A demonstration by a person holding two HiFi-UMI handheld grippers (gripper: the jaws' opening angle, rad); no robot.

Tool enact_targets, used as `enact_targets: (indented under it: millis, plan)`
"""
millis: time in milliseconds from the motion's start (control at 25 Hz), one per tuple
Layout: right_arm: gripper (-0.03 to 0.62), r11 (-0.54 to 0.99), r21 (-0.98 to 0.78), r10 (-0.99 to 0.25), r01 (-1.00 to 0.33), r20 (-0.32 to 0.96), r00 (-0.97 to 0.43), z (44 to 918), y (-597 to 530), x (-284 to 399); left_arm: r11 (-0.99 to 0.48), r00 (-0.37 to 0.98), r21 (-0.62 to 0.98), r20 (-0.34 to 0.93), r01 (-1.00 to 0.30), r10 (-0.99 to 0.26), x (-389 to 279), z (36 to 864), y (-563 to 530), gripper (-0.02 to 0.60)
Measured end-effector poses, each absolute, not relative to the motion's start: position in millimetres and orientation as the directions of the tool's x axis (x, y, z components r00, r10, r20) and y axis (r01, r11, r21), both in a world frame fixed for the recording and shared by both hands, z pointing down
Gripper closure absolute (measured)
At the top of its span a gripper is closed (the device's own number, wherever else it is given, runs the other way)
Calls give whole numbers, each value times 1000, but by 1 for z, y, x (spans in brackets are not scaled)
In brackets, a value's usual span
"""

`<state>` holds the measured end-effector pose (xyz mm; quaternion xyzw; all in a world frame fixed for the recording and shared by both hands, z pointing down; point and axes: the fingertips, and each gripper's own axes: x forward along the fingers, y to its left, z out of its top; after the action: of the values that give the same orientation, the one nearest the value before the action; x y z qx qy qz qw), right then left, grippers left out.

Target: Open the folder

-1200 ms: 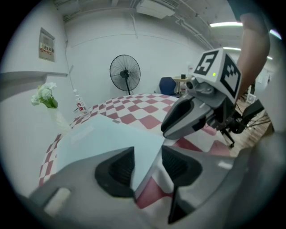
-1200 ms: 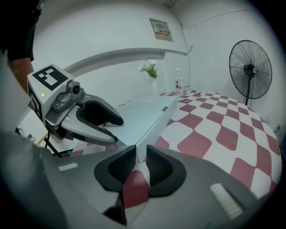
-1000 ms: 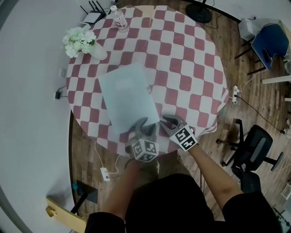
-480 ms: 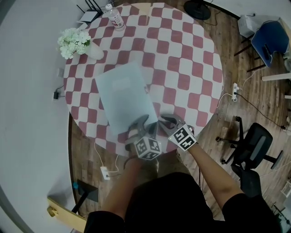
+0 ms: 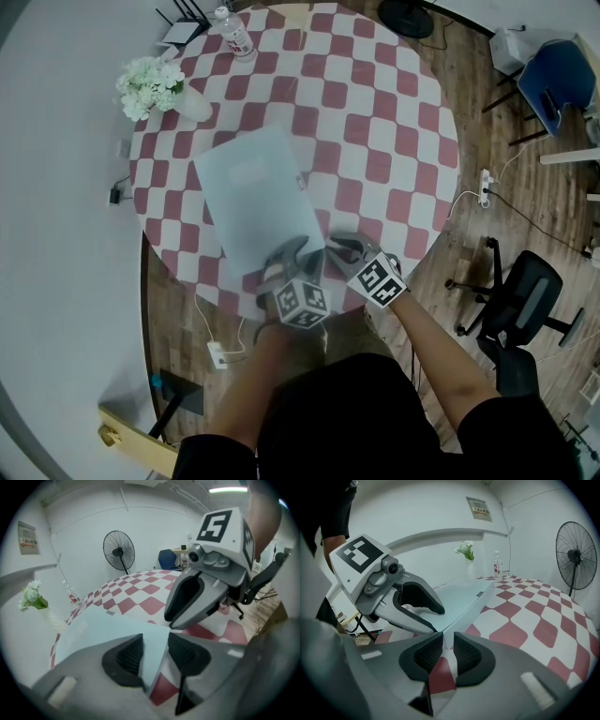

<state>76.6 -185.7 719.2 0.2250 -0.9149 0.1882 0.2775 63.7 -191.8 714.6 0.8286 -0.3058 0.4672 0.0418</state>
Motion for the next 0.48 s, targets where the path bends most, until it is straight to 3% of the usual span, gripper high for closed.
enact_targets:
  millis: [80, 200, 480]
  plan:
    - [515, 830, -225, -304, -510, 584, -753, 717, -185, 76, -813, 392, -204, 796, -545, -462, 65, 712, -191, 419]
    - [513, 831, -231, -302, -506, 576, -760, 713, -184, 74, -809, 417, -190, 778, -557, -470, 69, 705, -189, 485]
    - [514, 797, -285, -323, -532, 544, -775, 706, -190, 69, -793, 432, -189, 754, -579, -496, 71, 693, -190, 528]
